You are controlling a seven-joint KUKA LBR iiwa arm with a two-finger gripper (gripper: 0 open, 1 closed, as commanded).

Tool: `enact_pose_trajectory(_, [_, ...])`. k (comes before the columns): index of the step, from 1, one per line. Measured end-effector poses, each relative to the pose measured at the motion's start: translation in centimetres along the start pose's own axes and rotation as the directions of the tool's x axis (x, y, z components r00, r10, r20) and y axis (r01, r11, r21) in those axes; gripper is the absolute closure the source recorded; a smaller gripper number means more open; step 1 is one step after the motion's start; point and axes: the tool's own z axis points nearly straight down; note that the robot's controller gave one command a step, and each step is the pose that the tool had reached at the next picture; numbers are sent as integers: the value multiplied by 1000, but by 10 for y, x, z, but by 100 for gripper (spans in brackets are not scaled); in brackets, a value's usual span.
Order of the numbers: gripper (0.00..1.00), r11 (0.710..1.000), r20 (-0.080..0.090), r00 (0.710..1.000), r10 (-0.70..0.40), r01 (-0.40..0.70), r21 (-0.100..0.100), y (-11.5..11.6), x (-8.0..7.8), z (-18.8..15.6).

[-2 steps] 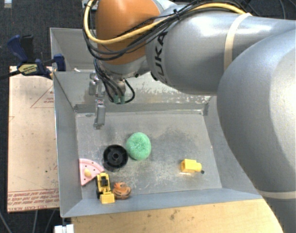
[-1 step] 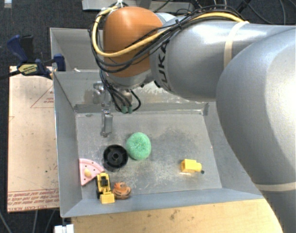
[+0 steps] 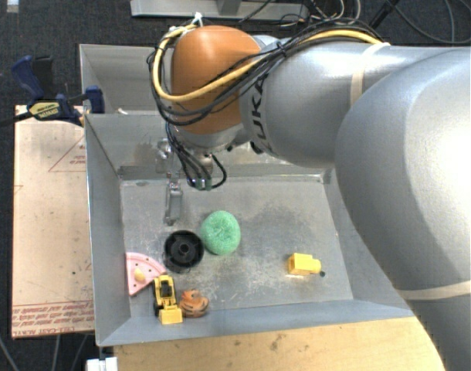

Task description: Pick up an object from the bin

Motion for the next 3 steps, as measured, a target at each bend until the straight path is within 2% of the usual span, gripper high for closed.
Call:
enact_pose_trajectory(1, [0, 970, 3, 970, 245, -245, -2, -24, 8, 26])
enact_pose_trajectory(2, [0, 996, 2, 996, 85, -85, 0, -35, 7, 49])
enact_pose_trajectory(3, [0, 965, 4, 965, -263, 263, 0, -52, 39, 79])
